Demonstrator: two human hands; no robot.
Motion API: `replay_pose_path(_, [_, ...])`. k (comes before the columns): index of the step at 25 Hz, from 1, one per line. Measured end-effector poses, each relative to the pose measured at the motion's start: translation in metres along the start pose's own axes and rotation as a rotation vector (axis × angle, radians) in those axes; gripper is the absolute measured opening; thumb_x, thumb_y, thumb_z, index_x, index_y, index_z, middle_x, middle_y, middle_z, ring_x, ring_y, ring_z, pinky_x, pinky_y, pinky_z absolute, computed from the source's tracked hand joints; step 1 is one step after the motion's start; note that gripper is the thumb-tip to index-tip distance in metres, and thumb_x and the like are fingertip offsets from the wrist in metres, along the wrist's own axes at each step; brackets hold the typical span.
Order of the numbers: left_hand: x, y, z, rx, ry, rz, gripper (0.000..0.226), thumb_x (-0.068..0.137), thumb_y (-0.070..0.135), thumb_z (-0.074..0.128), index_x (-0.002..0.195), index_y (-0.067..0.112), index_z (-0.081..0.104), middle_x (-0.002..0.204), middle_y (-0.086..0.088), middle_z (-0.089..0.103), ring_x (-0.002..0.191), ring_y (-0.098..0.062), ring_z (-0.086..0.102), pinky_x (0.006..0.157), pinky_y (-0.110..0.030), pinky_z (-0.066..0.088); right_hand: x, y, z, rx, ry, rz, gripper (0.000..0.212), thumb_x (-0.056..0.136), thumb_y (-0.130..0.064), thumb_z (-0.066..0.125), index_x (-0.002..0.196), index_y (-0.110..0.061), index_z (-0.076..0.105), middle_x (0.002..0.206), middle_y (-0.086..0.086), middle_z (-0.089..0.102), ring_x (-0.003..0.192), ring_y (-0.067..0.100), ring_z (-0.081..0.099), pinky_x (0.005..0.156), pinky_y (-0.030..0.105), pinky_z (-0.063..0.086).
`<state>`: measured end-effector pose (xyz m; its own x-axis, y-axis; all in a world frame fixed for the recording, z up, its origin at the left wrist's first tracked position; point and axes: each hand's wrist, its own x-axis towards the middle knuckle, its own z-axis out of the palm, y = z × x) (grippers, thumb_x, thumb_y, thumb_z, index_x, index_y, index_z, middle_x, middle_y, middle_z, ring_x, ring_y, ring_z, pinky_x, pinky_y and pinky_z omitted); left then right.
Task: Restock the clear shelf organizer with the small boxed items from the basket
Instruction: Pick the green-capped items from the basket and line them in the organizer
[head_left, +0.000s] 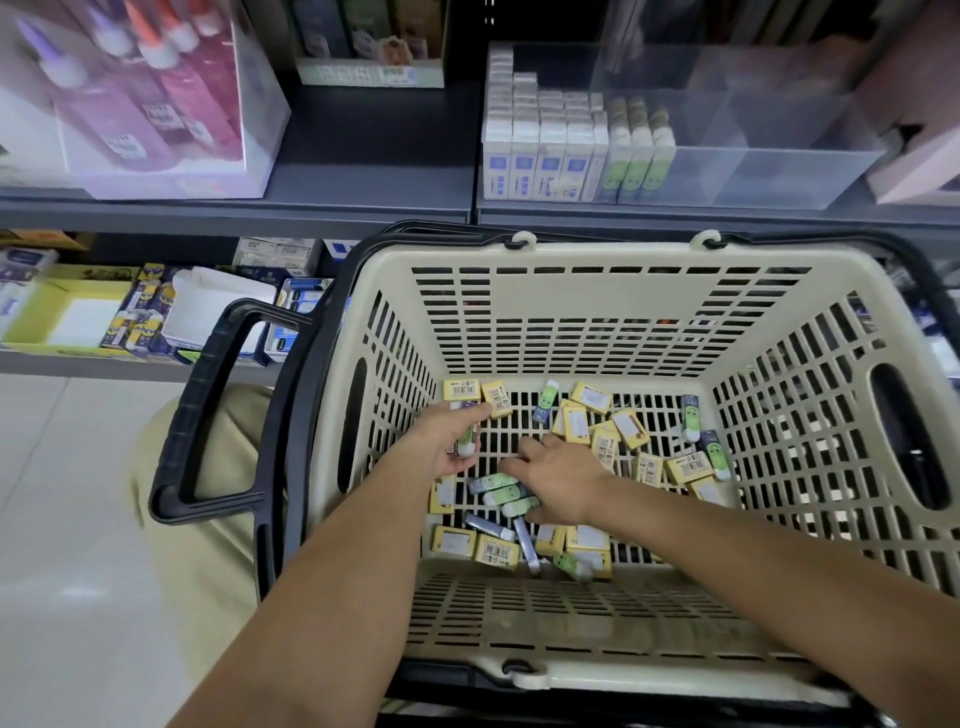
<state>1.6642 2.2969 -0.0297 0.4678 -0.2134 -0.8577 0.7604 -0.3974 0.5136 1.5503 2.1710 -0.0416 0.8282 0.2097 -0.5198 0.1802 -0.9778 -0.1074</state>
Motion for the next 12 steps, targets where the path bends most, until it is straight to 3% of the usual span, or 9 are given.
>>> replay_pose_path(6, [0.001,0.001,-0.001,-0.023,0.013,0.005,0.014,0.082,0.027,0.072,0.085,0.021,0.059,0.083,-0.002,0.059,0.070,-0.013,0.054,0.057,-0.028,0.049,0.008,0.004,-0.003,0.165,0.026,0.129,0.069,0.072,-0.045,0.066,0.129,-0.020,0.034,0.114,0.006,0.047,0.093,0.027,0.056,0.059,0.030,0.043])
replay_pose_path(10, [0.002,-0.002,-0.002,-0.053,-0.017,-0.017,0.023,0.080,0.025,0.074,0.096,0.017,0.060,0.115,-0.008,0.058,0.104,-0.022,0.056,0.062,-0.033,0.052,0.005,0.018,-0.007,0.670,0.160,0.274,0.048,0.068,-0.035,0.071,0.107,-0.022,0.046,0.096,0.001,0.055,0.086,0.020,0.056,0.061,0.028,0.045])
replay_pose_path(12, [-0.003,-0.003,0.000,-0.082,-0.131,-0.027,0.036,0.076,0.033,0.075,0.103,0.015,0.060,0.122,-0.007,0.056,0.111,-0.023,0.056,0.067,-0.035,0.056,0.001,0.022,-0.013,0.924,0.272,0.358,0.042,0.068,-0.032,0.073,0.101,-0.024,0.048,0.085,-0.007,0.057,0.076,0.011,0.057,0.057,0.019,0.045])
